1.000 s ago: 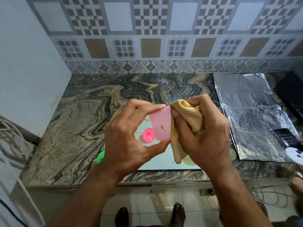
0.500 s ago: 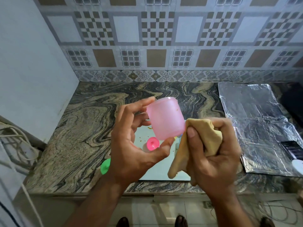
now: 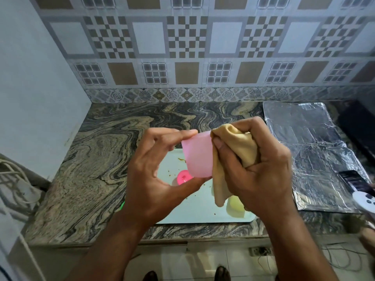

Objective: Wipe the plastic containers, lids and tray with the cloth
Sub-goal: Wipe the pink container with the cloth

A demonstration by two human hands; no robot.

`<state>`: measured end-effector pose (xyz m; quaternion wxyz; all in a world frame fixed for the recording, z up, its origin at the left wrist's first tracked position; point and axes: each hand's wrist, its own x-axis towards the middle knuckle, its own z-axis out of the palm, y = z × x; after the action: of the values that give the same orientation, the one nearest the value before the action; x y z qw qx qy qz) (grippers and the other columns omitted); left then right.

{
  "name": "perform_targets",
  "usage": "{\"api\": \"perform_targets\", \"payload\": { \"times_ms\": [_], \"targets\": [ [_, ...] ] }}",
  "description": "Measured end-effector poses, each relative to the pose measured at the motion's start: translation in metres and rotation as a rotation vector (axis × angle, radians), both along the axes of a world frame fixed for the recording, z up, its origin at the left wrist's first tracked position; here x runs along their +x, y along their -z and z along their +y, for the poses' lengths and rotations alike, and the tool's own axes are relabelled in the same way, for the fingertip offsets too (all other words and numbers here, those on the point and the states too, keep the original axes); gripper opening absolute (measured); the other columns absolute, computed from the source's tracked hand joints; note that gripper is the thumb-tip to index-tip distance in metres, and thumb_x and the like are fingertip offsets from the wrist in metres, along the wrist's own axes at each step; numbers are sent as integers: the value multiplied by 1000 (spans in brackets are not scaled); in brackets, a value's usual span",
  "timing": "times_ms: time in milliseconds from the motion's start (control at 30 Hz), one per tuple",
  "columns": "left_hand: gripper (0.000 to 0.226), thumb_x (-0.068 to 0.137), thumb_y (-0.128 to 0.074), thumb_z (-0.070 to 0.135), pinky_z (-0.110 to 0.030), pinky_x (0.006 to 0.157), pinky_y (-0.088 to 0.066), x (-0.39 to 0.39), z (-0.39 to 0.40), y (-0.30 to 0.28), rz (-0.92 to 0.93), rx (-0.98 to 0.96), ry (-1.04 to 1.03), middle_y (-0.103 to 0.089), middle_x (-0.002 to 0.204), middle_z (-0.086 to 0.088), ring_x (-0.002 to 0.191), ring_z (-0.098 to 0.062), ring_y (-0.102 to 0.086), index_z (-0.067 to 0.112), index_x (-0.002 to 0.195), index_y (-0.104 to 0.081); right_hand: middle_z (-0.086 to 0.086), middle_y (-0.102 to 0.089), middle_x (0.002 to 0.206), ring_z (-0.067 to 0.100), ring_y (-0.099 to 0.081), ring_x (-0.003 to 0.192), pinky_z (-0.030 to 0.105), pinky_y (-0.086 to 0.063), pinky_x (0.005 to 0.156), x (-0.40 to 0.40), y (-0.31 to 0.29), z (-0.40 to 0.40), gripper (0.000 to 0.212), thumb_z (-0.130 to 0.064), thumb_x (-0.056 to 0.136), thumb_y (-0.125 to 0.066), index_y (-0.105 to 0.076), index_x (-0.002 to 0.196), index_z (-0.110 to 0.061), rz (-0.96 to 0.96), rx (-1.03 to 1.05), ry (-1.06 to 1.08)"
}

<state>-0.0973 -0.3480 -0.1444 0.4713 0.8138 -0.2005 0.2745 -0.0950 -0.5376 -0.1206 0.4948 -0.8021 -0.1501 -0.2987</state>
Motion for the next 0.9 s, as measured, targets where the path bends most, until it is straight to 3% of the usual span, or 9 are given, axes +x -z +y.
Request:
{"api": "perform_targets", "payload": {
  "times_ms": [100,233,300,400,467,567,700,800,900],
  "targets": [
    [72,65,-98,31,-40,92,-54,2,5,5,9,-38,11,-59,119,-1,113,-22,-61,16,128,-67,-11,-72,92,14,-69,81,29,-54,70,8,1,3,12,-16,96,-78,-69,97,-8,51,54,-38],
    [76,64,-101,24,-53,97,-54,1,5,18,72,-220,37,-62,126,-6,117,-32,-63,22,129,-60,-16,-68,81,7,-64,72,19,-48,65,14,12,-1,14,-15,95,-78,-64,93,-12,106,46,4],
    [73,67,-98,22,-59,101,-51,2,5,21,108,-331,51,-62,129,-14,119,-35,-63,23,127,-56,-13,-64,76,5,-59,66,18,-47,64,10,15,-3,15,-14,96,-76,-61,92,-14,118,155,-22],
    [71,67,-94,21,-61,103,-50,5,3,18,155,-459,68,-61,129,-19,118,-31,-64,24,124,-52,-13,-65,81,-1,-59,70,12,-47,67,-6,18,6,8,-12,95,-69,-61,95,-10,29,284,-88],
    [74,69,-92,18,-55,102,-52,5,0,16,156,-486,105,-57,136,-16,123,-32,-63,23,129,-49,-18,-65,86,-2,-61,73,11,-47,70,-15,22,16,7,-14,94,-68,-61,97,-13,3,327,-100],
    [80,71,-90,13,-43,104,-51,4,-5,14,185,-482,162,-56,145,-4,131,-31,-62,22,138,-47,-19,-67,90,1,-64,76,12,-48,73,-18,25,23,9,-18,93,-69,-62,99,-18,-7,335,-78],
    [78,69,-94,15,-58,105,-54,6,0,15,197,-461,133,-57,144,-12,128,-35,-64,20,134,-52,-19,-68,91,9,-66,77,17,-50,72,-16,25,20,11,-25,94,-71,-64,100,-19,12,236,-37],
    [75,68,-98,31,-46,102,-55,7,4,10,114,-243,13,-59,132,-10,120,-27,-65,25,132,-59,-12,-70,91,10,-67,76,21,-51,70,-14,19,16,12,-24,94,-74,-63,99,-25,-22,190,-15],
    [72,67,-97,35,-41,91,-55,5,3,4,52,-87,-39,-61,120,-1,109,-22,-63,23,129,-63,-4,-71,89,14,-67,76,25,-52,68,-7,10,12,10,-18,94,-78,-68,95,-14,-44,99,-19]
  ]
}}
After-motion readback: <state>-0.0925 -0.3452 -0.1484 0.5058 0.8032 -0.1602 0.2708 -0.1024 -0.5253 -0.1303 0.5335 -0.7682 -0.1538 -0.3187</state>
